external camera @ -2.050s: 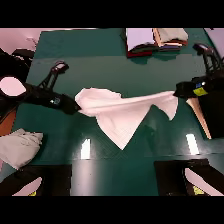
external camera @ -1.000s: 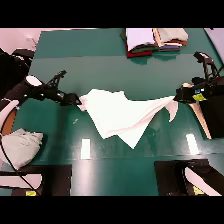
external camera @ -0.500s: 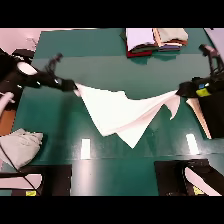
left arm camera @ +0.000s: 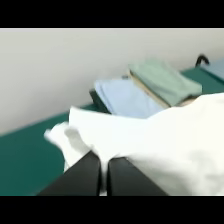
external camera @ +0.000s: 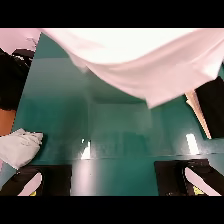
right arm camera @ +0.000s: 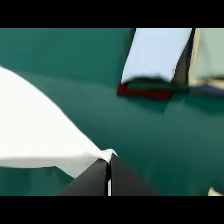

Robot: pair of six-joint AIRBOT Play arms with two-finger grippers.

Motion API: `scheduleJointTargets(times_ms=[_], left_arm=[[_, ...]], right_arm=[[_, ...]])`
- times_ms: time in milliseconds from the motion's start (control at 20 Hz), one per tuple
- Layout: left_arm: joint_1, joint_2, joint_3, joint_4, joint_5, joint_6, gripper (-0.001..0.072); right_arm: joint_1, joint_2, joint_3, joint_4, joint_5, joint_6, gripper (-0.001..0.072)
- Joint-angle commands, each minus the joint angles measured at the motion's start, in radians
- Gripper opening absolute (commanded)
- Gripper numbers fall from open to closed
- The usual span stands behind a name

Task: Fold the shirts.

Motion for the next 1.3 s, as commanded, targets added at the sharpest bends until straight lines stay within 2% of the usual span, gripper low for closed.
scheduleJointTargets(times_ms=[0, 350, 600, 700, 850, 950, 1150, 1200, 1250], left_arm=[[0.005, 0.152, 0.098, 0.05, 0.003, -0.047, 0.0022], [0.005, 0.15, 0.112, 0.188, -0.084, -0.169, 0.0022], [0.003, -0.002, -0.129, 0.187, -0.156, -0.175, 0.0022], [-0.02, -0.094, -0.278, 0.185, -0.153, -0.174, 0.0022], [-0.067, -0.267, -0.44, 0.188, -0.108, -0.142, 0.0023], [-0.079, -0.4, -0.47, 0.187, -0.054, -0.111, 0.0023], [-0.076, -0.557, -0.462, 0.184, 0.069, -0.112, 0.0024], [-0.074, -0.564, -0.462, 0.187, 0.087, -0.113, 0.0026], [-0.067, -0.563, -0.46, 0.188, 0.093, -0.116, 0.0126]], right_arm=[[0.0, 0.0, 0.188, -0.003, 0.043, 0.0, 0.0015], [-0.032, -0.04, 0.198, -0.077, 0.042, 0.0, 0.0014], [-0.064, -0.211, 0.192, -0.04, 0.051, -0.001, 0.0013], [-0.064, -0.284, 0.1, -0.017, 0.042, -0.008, 0.0014], [-0.037, -0.413, -0.052, -0.027, 0.04, -0.014, 0.0014], [-0.011, -0.509, -0.108, -0.026, 0.007, -0.019, 0.0014], [0.027, -0.68, -0.081, -0.015, -0.037, -0.018, 0.0017], [0.027, -0.71, -0.051, -0.012, -0.032, -0.018, 0.0039], [0.026, -0.736, -0.016, 0.015, -0.026, -0.019, 0.0226]])
